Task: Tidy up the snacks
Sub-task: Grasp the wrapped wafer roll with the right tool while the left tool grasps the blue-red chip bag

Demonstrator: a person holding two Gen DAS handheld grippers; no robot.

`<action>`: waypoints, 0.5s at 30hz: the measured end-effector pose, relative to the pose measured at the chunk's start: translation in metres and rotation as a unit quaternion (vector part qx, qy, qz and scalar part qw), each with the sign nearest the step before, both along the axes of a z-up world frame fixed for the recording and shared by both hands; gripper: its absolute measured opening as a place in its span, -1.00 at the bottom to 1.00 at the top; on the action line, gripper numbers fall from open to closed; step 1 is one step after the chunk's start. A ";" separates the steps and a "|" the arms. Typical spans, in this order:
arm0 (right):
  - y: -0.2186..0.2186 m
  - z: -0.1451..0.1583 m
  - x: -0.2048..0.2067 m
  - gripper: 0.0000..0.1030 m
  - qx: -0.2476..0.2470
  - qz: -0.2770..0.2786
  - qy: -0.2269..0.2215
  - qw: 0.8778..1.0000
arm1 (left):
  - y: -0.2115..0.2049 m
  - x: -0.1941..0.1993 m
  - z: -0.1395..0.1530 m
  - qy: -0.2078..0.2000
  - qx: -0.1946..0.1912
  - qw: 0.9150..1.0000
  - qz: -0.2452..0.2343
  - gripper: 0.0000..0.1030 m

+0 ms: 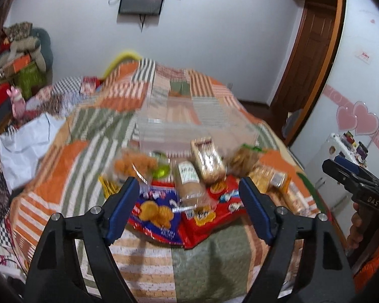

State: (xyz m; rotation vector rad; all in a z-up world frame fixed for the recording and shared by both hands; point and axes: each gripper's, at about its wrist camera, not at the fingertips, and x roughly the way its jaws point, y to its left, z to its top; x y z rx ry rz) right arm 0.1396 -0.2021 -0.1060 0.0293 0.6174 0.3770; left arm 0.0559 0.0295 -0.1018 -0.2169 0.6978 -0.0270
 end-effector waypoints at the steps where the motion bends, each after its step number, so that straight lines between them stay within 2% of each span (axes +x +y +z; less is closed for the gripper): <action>1: -0.002 -0.003 0.002 0.87 -0.001 -0.002 0.006 1.000 | 0.000 0.002 -0.005 0.008 -0.002 1.000 -0.001 0.57; 7: -0.021 -0.027 0.011 0.81 -0.004 -0.014 0.061 0.998 | 0.008 0.015 -0.030 0.053 -0.011 0.998 0.021 0.57; 15: -0.032 -0.057 0.025 0.71 -0.005 -0.020 0.120 0.993 | 0.030 0.028 -0.052 0.087 -0.016 0.995 0.046 0.57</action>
